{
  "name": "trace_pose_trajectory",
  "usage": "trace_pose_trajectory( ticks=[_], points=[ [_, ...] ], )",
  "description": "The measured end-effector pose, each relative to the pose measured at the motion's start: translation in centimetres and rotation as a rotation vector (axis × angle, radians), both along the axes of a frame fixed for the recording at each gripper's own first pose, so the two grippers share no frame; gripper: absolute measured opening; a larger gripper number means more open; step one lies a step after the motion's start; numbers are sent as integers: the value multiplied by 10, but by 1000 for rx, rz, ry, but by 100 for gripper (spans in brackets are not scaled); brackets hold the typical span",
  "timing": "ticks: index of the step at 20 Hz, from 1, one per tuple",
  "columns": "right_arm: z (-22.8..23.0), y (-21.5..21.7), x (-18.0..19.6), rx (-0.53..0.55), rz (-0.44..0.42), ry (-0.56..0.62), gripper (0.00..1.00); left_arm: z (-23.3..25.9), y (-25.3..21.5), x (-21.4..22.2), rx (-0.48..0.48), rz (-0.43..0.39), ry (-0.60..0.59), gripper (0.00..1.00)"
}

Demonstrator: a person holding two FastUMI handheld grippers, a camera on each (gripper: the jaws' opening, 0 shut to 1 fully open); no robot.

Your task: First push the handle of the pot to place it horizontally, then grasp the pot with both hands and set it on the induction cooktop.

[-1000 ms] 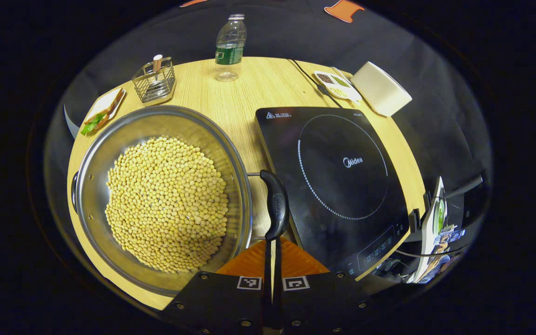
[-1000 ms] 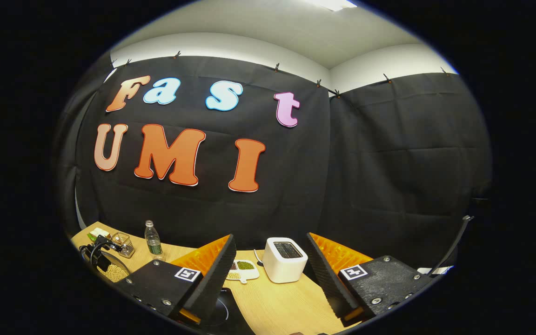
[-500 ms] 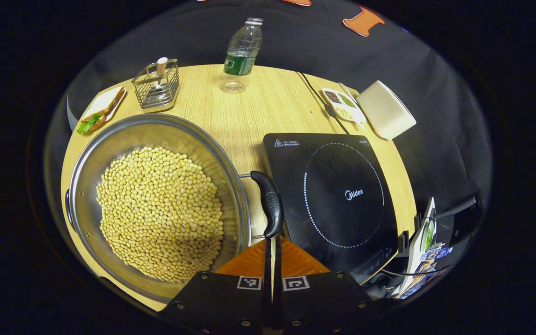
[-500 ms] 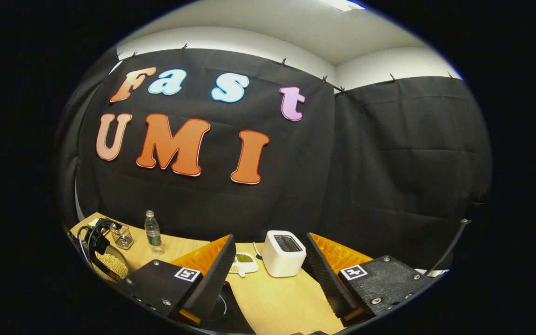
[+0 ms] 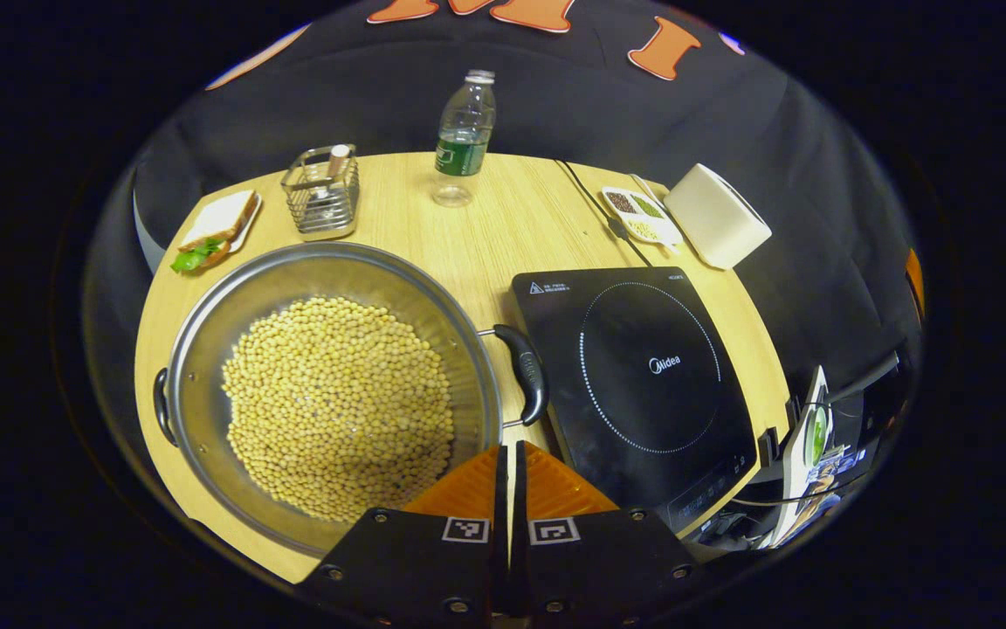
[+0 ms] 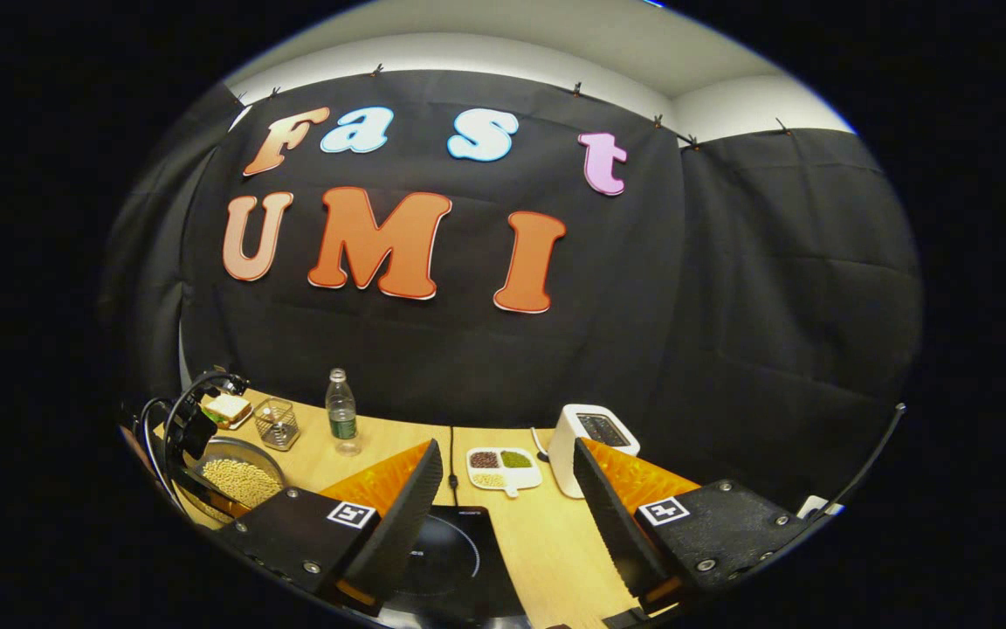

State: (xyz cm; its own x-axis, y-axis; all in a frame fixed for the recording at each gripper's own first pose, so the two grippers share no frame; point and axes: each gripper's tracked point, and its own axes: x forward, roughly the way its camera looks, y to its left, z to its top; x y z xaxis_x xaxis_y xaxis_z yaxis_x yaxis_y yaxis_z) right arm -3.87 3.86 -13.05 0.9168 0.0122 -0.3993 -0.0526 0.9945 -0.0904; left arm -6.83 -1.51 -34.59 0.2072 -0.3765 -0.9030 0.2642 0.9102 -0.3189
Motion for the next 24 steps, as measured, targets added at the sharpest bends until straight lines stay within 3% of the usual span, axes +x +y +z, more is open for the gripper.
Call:
trace_pose_trajectory(
  ticks=[4,8,10,11,12,13,14,16,18,24],
  points=[
    [-30,23,8,3,83,101,94,15,59,12,60,90,-70,2],
    [-54,48,8,43,123,207,94,12,120,10,79,168,-58,1],
    [-65,67,7,69,135,248,94,11,151,9,99,206,-61,8],
    [-70,79,4,78,141,266,94,11,165,10,109,224,-67,19],
    [-75,93,2,86,154,283,94,9,178,11,120,235,-74,22],
    [-82,109,-1,91,168,303,94,9,191,12,134,237,-78,40],
    [-90,125,-6,93,187,327,94,8,202,12,145,235,-85,39],
    [-105,158,-16,92,232,380,94,8,220,18,161,231,-111,48],
    [-122,190,-27,94,274,445,94,10,233,25,161,237,-147,80],
    [-181,252,-58,65,331,633,94,2,257,39,137,273,-174,79]
  ],
)
